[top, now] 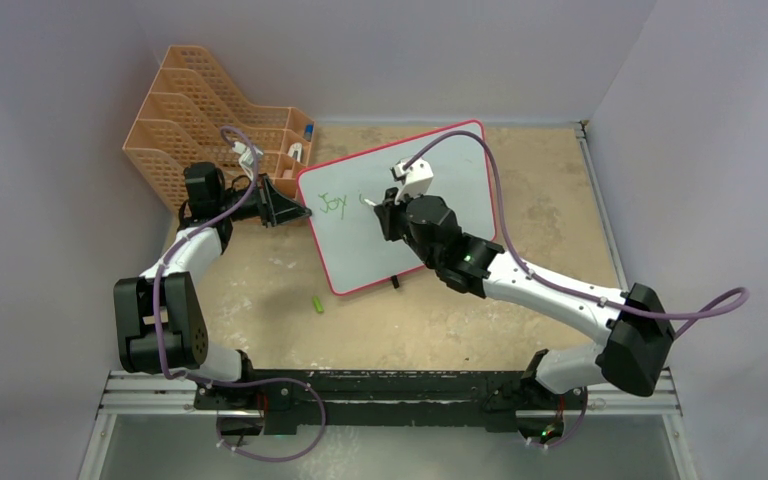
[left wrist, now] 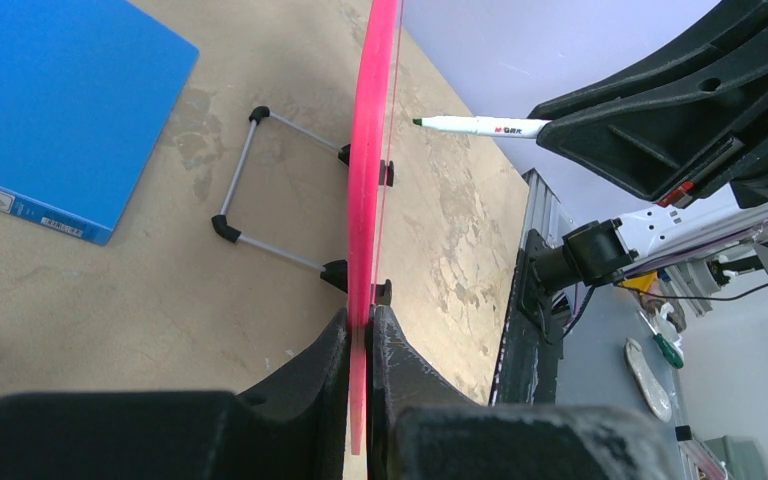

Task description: Write a sentence on the whiteboard

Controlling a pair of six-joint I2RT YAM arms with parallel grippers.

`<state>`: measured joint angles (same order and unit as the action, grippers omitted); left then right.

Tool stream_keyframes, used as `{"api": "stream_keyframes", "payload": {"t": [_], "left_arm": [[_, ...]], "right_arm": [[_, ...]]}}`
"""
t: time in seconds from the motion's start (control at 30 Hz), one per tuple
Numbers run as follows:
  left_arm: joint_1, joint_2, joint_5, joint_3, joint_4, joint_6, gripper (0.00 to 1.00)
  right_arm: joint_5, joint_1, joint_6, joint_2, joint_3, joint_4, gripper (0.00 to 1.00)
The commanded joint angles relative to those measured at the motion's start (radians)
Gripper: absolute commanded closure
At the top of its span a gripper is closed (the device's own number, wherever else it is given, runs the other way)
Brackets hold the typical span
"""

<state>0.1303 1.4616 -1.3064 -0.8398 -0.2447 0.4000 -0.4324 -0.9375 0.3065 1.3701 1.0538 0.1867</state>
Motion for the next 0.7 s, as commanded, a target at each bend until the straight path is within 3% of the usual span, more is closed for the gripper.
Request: {"api": "stream_keyframes", "payload": {"t": [0.0,0.67], "left_arm": [[-0.013,-0.020,-0.011,-0.027,0.000,-0.022,1.00],[-0.013,-0.018,-0.012,-0.027,-0.001,-0.020,1.00]], "right_arm": [[-0.023,0.001,0.000,0.006,0.038,0.060,1.00],[-0.054,0.002,-0.006,0.013,0.042,0.085,1.00]]}}
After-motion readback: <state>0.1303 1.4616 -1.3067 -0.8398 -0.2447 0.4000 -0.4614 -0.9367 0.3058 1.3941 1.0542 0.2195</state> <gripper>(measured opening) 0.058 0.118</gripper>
